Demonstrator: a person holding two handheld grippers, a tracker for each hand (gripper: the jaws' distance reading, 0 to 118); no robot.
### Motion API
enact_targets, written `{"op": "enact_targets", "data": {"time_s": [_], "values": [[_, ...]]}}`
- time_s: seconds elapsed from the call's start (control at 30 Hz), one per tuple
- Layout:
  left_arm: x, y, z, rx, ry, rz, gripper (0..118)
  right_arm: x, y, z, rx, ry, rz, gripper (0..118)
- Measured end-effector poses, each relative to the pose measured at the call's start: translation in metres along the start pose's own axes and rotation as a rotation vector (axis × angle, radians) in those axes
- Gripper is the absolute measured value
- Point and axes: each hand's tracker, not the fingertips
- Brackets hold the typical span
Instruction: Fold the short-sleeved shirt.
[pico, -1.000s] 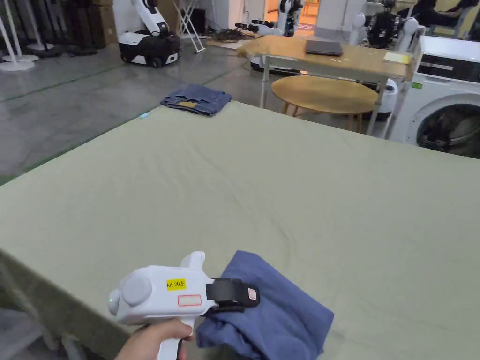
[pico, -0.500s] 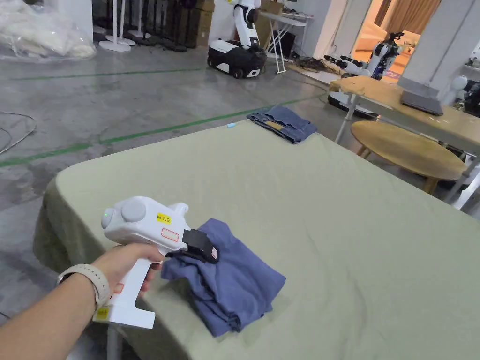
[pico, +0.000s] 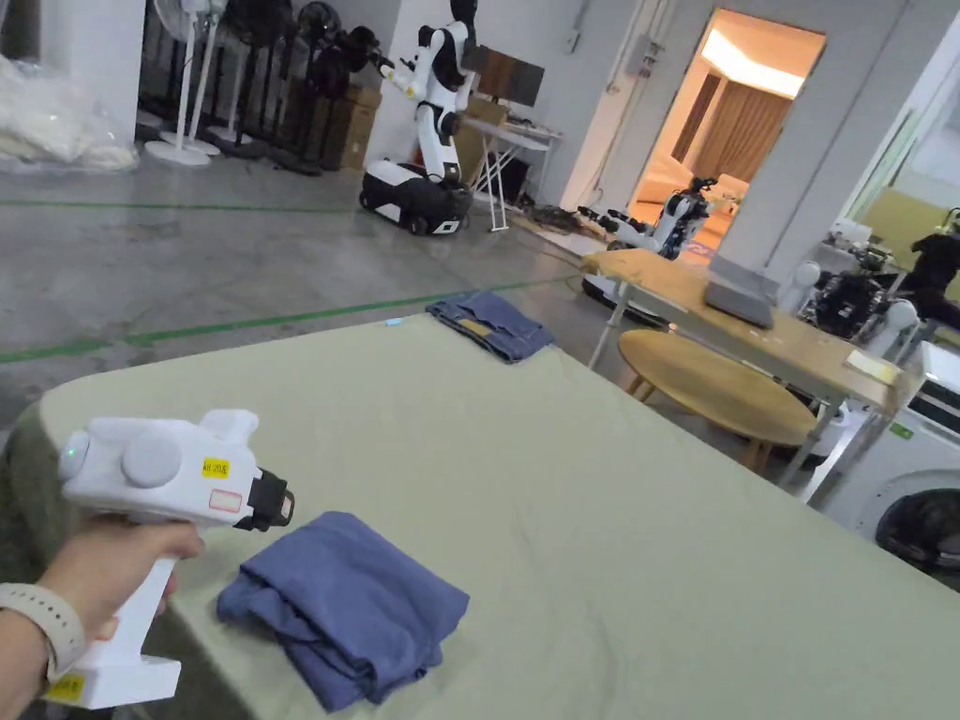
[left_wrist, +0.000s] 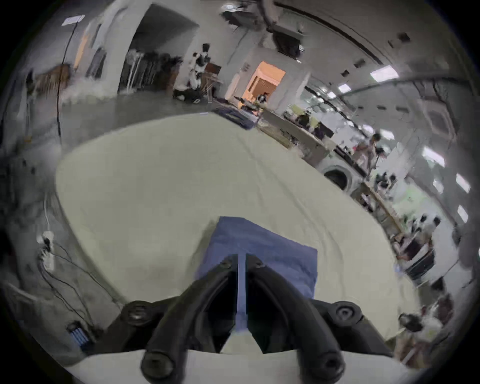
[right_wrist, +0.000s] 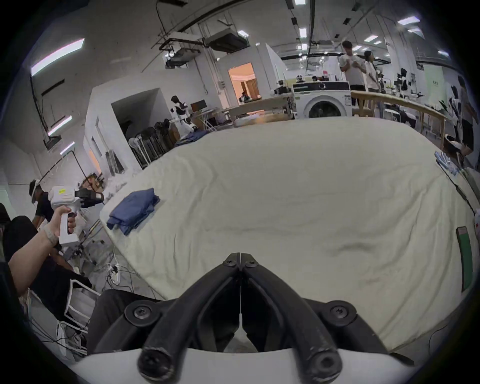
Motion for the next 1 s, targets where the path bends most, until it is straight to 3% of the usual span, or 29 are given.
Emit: {"op": "enact_targets", "data": {"time_s": [0.1,0.27,0.43,0.57,0.67,0.73,0.8,0.87,1.0], "values": [[0.067,-0.019,0.014,0.023,0.034,-0.125,2,0.007,0.005,0.017,0.048,-0.016,0.008,0],[0.170,-0.050,0.008,0.075,-0.005,-0.200,2,0.013,0.035,0.045,0.156,-0.091,0.115,0],[0.280,-0.101,0.027,0.173,-0.024,-0.342,2,0.014,0.083,0.071,0.271,-0.250,0.235,0],[0.357,-0.119,0.061,0.298,-0.121,-0.471,2,0.019,0.123,0.101,0.398,-0.344,0.230,0],[0.402,-0.108,0.086,0.378,-0.101,-0.594,2,0.023,0.158,0.125,0.489,-0.382,0.202,0],[0.419,-0.095,0.096,0.415,-0.151,-0.590,2,0.023,0.177,0.137,0.547,-0.414,0.154,2],[0.430,-0.084,0.098,0.415,-0.182,-0.538,2,0.025,0.188,0.145,0.576,-0.358,0.124,2],[0.439,-0.084,0.101,0.433,-0.153,-0.560,2,0.020,0.187,0.152,0.585,-0.372,0.139,11],[0.446,-0.083,0.110,0.499,-0.150,-0.610,2,0.013,0.184,0.160,0.627,-0.357,0.212,18]]}}
